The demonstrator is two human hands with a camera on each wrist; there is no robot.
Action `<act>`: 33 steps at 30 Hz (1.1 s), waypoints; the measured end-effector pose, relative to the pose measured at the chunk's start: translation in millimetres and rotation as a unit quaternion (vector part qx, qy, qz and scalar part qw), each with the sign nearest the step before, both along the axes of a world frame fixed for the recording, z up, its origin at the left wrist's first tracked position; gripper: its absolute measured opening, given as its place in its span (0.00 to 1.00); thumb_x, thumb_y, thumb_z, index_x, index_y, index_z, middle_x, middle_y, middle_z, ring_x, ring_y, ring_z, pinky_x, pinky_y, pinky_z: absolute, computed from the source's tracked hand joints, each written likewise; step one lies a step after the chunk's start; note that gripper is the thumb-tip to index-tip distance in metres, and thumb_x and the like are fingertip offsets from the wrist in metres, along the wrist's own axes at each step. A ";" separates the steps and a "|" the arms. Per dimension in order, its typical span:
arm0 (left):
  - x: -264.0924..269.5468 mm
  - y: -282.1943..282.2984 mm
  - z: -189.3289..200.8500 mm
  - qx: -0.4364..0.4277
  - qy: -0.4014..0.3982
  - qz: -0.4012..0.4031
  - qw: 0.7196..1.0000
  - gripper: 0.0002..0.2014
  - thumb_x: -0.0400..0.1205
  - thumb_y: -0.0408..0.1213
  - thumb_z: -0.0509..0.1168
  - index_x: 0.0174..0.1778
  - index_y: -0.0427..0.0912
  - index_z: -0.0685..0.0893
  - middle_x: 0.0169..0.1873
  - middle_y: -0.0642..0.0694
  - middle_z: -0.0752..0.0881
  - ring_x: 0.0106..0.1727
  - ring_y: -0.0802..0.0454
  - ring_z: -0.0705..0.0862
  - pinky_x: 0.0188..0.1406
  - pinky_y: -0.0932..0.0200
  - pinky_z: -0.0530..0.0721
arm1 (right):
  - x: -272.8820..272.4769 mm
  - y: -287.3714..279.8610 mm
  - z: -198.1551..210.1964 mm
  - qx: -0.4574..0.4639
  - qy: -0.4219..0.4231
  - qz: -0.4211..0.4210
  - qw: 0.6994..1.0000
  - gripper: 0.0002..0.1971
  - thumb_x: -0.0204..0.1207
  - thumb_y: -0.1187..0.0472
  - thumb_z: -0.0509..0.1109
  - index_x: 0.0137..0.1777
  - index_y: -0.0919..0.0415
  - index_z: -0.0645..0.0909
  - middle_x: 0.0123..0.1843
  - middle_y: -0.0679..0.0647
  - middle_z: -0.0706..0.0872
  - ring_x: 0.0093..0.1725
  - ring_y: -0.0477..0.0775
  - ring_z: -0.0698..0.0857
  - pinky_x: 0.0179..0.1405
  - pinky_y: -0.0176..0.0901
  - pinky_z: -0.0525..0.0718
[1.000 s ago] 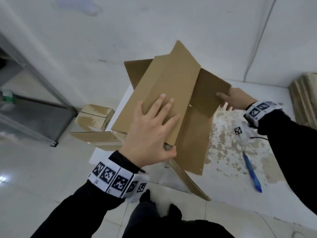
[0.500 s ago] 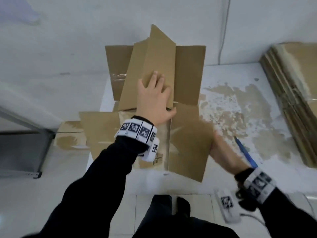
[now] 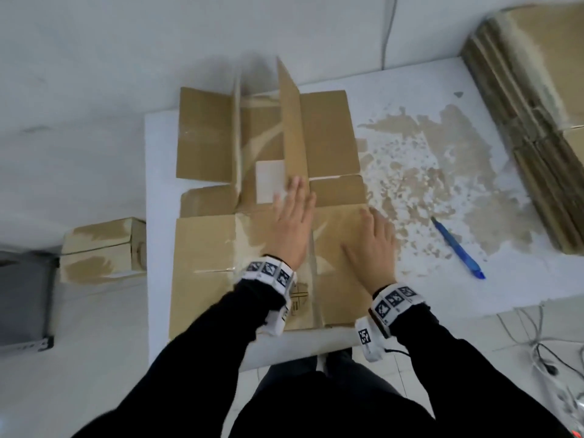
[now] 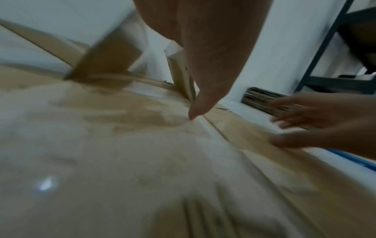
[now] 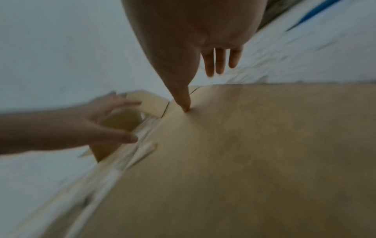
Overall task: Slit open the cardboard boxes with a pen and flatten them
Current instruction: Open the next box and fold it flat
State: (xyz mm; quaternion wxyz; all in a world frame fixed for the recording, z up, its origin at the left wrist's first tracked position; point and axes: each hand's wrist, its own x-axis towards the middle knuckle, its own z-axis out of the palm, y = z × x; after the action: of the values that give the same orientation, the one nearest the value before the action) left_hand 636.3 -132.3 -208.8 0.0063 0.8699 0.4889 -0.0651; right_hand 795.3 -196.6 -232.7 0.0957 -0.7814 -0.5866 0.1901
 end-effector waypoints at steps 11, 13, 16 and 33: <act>-155.2 -21.7 -41.2 -0.191 -0.077 0.152 0.967 0.36 0.80 0.68 0.33 0.82 0.59 0.33 0.81 0.49 0.27 0.80 0.51 0.25 0.80 0.45 0.31 | -22.2 -0.8 -32.5 -0.086 -0.069 0.146 0.983 0.33 0.79 0.34 0.34 0.82 0.41 0.33 0.83 0.46 0.31 0.82 0.52 0.31 0.81 0.60 0.38; -155.6 -26.6 -36.8 -0.196 -0.069 0.154 0.966 0.38 0.79 0.68 0.35 0.83 0.57 0.37 0.81 0.48 0.29 0.81 0.50 0.27 0.81 0.46 0.33 | -21.7 -3.2 -24.5 -0.080 -0.064 0.131 0.986 0.33 0.80 0.35 0.37 0.83 0.43 0.38 0.85 0.48 0.36 0.83 0.52 0.35 0.81 0.58 0.42; -138.0 -4.4 -21.2 -0.160 -0.087 0.204 0.962 0.27 0.83 0.55 0.54 0.78 0.50 0.65 0.79 0.40 0.60 0.80 0.40 0.56 0.76 0.46 0.52 | -32.6 21.7 -2.2 -0.050 -0.029 0.069 0.996 0.29 0.82 0.46 0.54 0.81 0.53 0.58 0.83 0.57 0.57 0.82 0.58 0.55 0.79 0.55 0.53; -70.1 168.9 -35.8 -0.266 -0.034 0.145 0.953 0.37 0.83 0.66 0.43 0.81 0.59 0.31 0.79 0.47 0.24 0.79 0.41 0.23 0.72 0.32 0.25 | -77.4 206.0 -22.9 -0.163 -0.059 0.196 0.965 0.31 0.81 0.34 0.39 0.80 0.36 0.31 0.82 0.47 0.25 0.79 0.61 0.24 0.70 0.75 0.28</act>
State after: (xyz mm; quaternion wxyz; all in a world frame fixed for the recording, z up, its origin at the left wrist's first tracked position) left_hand 566.2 36.5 -244.6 0.2631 0.7585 0.5740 -0.1614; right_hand 717.9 9.4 -255.6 -0.1067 -0.6659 -0.6942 0.2517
